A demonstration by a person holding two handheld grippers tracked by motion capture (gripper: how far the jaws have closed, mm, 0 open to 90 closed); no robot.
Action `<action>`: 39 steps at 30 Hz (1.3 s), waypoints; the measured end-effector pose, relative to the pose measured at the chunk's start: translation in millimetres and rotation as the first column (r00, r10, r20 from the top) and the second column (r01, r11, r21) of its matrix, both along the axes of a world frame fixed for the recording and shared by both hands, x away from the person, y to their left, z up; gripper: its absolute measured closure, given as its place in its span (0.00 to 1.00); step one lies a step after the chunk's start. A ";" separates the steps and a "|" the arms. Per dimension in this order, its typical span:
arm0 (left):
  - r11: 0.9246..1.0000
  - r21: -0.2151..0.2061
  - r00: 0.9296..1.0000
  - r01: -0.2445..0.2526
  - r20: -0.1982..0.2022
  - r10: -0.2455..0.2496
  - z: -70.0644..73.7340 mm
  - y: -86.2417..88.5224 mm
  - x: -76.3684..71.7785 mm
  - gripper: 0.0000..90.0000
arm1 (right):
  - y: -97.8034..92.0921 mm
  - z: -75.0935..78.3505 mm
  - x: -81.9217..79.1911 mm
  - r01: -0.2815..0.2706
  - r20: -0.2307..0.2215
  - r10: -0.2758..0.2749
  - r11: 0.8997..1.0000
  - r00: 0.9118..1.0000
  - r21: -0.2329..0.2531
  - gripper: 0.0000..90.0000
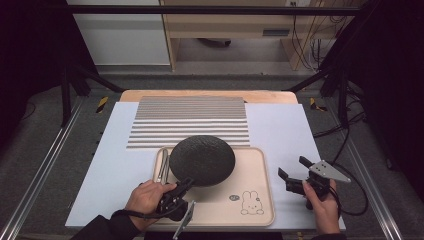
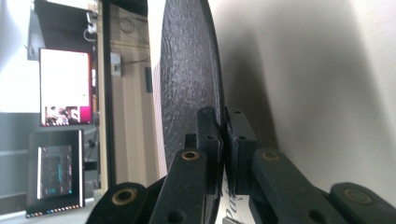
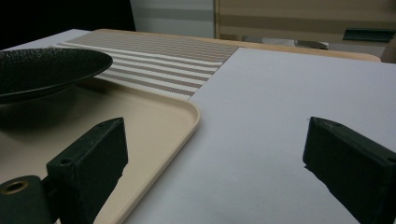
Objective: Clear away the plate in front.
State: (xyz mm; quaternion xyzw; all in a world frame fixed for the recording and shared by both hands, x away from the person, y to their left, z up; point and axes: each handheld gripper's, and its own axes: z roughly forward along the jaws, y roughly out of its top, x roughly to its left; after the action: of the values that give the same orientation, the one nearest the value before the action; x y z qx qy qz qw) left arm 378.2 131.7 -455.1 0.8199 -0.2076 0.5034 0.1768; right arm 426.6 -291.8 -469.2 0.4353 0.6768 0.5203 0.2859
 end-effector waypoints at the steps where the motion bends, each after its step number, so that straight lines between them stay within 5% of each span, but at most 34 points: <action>1: 1.000 -0.004 1.000 0.007 -0.004 -0.007 -1.0 0.4 -1.6 0.96 | 0.0 0.0 0.0 0.000 0.001 0.000 1.000 1.000 0.000 0.08; 16: 0.999 0.010 0.999 0.038 -0.030 -0.038 -10.2 -3.1 -19.8 0.96 | -0.2 0.0 0.1 0.000 0.000 0.000 1.000 1.000 -0.001 0.08; 39: 0.999 0.019 0.997 0.036 -0.064 -0.035 -19.6 -2.3 -23.8 0.97 | 0.6 -0.5 0.2 -0.001 -0.008 0.001 1.000 1.000 -0.001 0.07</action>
State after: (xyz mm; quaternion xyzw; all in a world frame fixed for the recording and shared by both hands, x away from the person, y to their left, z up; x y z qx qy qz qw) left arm 354.4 129.4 -474.6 0.8334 -0.2216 0.4717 0.1839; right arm 426.8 -291.1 -469.7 0.4369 0.6783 0.5185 0.2832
